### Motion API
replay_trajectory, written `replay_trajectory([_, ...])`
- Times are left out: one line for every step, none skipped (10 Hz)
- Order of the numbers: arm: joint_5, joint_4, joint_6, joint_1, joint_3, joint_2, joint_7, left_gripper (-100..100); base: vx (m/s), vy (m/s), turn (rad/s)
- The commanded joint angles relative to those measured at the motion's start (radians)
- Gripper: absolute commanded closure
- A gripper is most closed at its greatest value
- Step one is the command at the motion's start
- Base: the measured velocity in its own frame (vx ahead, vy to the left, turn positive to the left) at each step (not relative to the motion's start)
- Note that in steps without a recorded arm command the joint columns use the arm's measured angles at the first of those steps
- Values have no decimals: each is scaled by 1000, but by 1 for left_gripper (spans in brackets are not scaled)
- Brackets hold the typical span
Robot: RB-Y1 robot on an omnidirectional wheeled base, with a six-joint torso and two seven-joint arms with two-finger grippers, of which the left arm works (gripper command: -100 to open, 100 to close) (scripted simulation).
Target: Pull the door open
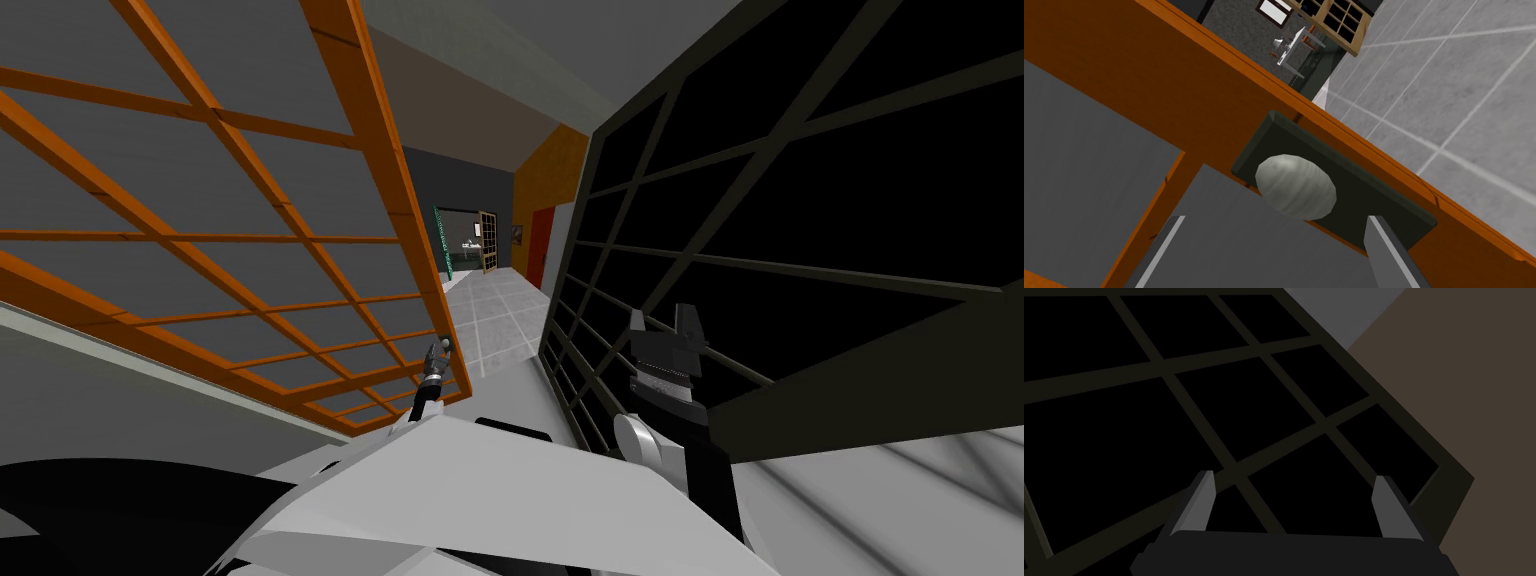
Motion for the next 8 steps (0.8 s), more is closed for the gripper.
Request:
replay_trajectory([22,1,1,-7,-6,-7,50,-100,-54,13,-38])
replay_trajectory([41,2,1,-13,-11,-13,77,-100,-74,11,-78])
replay_trajectory([41,2,1,-13,-11,-13,92,-100,-54,5,-24])
replay_trajectory([61,3,2,-20,-16,-18,129,-100,-62,-2,-28])
replay_trajectory([61,3,2,-20,-16,-18,133,-100,-51,3,-22])
replay_trajectory([81,4,3,-26,-21,-24,174,-100,-53,8,-52])
replay_trajectory([100,5,4,-32,-26,-30,200,-100,-84,8,-64])
replay_trajectory([100,5,4,-32,-26,-30,216,-100,-64,11,-20])
